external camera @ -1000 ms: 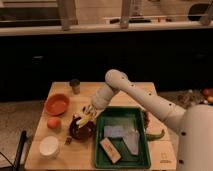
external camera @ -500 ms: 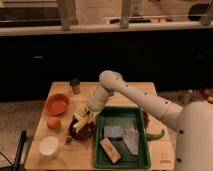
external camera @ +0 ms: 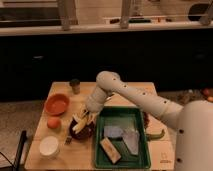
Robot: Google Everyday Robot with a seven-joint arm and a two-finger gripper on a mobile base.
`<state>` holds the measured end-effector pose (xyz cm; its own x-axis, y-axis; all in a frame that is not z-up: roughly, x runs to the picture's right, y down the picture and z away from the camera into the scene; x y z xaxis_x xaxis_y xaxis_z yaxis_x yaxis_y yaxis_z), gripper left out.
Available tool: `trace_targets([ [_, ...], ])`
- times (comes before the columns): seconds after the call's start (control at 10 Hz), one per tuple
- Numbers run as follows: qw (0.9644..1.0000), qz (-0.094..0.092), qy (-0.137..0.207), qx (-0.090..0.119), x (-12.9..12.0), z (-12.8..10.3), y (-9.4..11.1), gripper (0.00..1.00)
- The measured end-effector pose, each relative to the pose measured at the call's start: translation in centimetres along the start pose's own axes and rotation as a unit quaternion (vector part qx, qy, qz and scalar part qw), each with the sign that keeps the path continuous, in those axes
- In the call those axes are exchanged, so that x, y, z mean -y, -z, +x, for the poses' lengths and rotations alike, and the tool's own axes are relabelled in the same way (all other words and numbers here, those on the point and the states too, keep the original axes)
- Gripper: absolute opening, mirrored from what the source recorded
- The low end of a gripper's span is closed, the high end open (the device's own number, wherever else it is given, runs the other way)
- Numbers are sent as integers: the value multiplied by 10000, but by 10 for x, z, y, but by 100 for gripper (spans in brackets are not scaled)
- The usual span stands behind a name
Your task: Place banana in purple bowl
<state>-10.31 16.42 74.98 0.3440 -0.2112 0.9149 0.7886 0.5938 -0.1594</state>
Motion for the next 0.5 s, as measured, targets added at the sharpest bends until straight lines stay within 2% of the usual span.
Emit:
trace_targets([
  [0.1, 10000, -46, 71, 11, 1, -2, 0, 50],
  [0.4, 9998, -122, 134, 39, 2, -3, -1, 77],
  [0.5, 9998, -146, 144, 49, 2, -3, -1, 80],
])
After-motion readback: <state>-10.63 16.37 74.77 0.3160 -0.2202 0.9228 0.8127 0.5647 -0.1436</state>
